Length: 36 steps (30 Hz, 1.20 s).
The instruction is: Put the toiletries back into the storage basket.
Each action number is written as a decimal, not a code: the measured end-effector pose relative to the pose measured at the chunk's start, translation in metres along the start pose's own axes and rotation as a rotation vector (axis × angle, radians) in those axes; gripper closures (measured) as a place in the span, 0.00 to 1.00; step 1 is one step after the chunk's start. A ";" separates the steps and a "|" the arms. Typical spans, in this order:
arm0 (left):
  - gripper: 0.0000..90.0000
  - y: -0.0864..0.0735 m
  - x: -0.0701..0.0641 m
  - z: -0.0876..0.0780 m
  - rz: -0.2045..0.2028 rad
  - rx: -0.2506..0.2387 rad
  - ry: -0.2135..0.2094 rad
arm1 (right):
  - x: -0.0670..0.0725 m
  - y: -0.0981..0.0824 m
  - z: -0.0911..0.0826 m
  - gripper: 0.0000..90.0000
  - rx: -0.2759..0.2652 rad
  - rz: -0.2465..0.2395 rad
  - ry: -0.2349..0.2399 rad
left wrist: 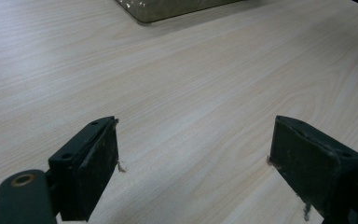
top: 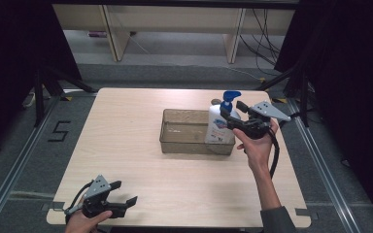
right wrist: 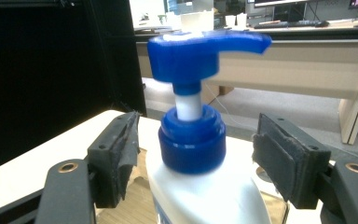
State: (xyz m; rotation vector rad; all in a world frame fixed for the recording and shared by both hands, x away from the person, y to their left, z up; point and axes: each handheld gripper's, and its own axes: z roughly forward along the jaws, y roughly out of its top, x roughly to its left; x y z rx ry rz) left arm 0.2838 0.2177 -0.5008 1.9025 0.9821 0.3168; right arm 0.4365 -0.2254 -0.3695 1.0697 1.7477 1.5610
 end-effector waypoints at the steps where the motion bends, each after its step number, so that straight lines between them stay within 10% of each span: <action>1: 0.16 0.000 -0.001 0.000 -0.004 -0.004 0.002 | 0.001 -0.001 -0.001 0.34 0.005 0.021 0.002; 36: 0.16 0.000 -0.001 -0.001 0.004 -0.006 0.002 | 0.006 -0.007 -0.019 0.29 0.030 0.071 0.015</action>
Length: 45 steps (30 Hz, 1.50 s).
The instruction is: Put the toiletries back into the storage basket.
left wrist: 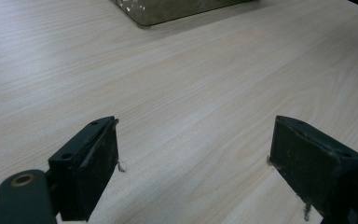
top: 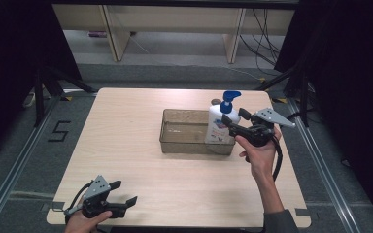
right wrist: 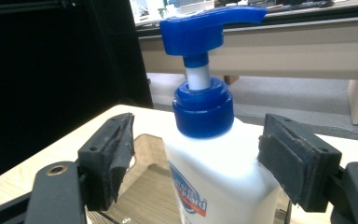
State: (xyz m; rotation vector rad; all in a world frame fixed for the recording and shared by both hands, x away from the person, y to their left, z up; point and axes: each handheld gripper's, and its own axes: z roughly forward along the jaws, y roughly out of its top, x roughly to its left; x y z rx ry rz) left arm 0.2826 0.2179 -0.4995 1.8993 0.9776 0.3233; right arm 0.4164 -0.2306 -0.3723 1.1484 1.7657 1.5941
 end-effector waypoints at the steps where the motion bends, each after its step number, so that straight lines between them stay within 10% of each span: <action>1: 0.16 0.000 0.000 0.000 -0.001 -0.001 0.000 | 0.000 0.000 -0.001 0.29 -0.002 -0.002 0.001; 25: 0.16 0.000 0.000 0.000 0.000 -0.006 -0.001 | 0.014 -0.010 -0.018 0.24 0.042 0.005 -0.021; 45: 0.16 0.000 -0.001 0.000 -0.005 -0.012 0.005 | 0.034 -0.022 -0.026 0.23 0.070 -0.027 0.049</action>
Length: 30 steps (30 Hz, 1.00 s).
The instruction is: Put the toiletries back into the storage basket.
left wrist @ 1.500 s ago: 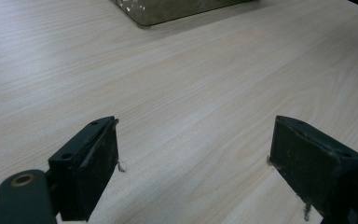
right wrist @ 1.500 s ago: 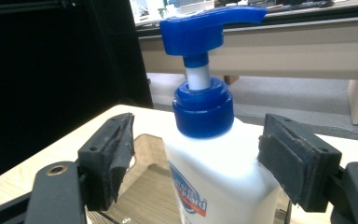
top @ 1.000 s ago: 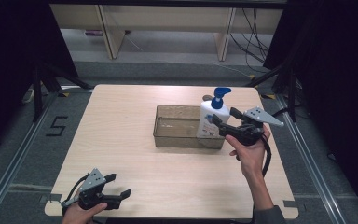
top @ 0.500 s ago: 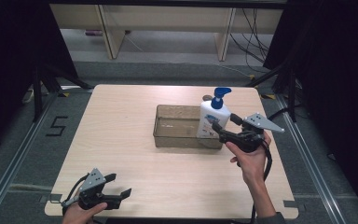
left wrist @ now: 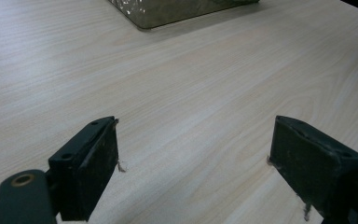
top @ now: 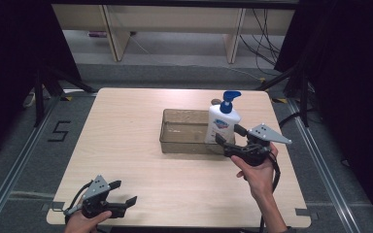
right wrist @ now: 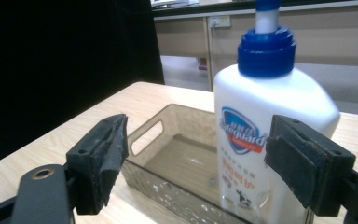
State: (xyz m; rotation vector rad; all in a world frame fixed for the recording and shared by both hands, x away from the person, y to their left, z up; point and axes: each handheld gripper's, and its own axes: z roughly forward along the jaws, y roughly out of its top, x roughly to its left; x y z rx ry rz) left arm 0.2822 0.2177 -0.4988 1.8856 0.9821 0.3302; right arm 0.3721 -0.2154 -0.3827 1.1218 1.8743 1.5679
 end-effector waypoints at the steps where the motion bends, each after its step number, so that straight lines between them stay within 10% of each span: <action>1: 0.16 0.000 0.000 0.001 -0.005 -0.007 -0.004 | 0.002 -0.001 -0.001 0.23 0.015 0.019 0.003; 30: 0.16 0.000 -0.001 0.000 -0.001 0.000 0.002 | 0.013 -0.023 -0.003 0.21 0.039 0.022 0.062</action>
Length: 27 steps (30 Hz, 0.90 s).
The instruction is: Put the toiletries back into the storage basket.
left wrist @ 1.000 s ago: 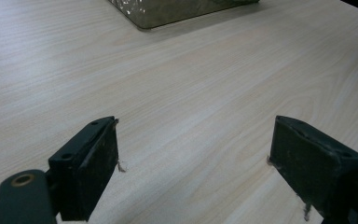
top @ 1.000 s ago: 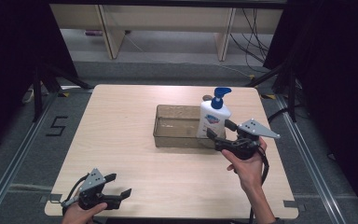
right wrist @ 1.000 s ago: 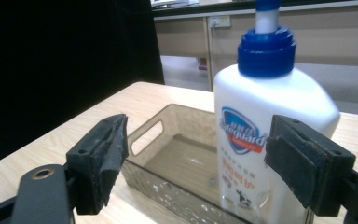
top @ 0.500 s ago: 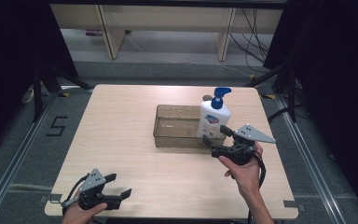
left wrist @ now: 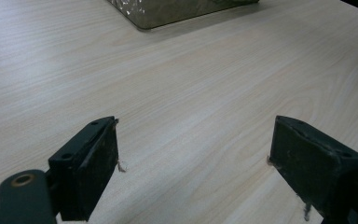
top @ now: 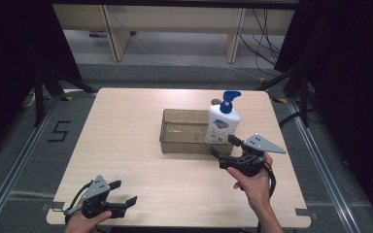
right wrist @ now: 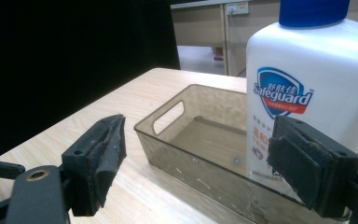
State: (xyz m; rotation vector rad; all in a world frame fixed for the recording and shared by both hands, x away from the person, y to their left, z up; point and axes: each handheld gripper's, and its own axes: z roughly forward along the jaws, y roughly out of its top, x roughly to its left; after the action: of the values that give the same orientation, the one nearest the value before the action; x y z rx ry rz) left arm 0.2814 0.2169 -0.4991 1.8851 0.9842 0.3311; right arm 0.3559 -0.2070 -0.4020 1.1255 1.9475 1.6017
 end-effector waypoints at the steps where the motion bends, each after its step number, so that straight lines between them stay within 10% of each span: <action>1: 0.16 0.000 0.002 0.000 0.013 0.002 -0.010 | 0.001 0.000 0.000 0.21 -0.002 0.011 0.009; 27: 0.16 0.000 0.002 0.000 0.004 0.000 -0.002 | 0.011 -0.018 0.000 0.17 0.022 -0.002 0.028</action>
State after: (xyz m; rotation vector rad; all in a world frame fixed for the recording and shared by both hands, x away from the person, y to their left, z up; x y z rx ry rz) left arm 0.2825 0.2180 -0.4999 1.8876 0.9793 0.3313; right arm 0.3428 -0.1989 -0.4170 1.1147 1.9877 1.6068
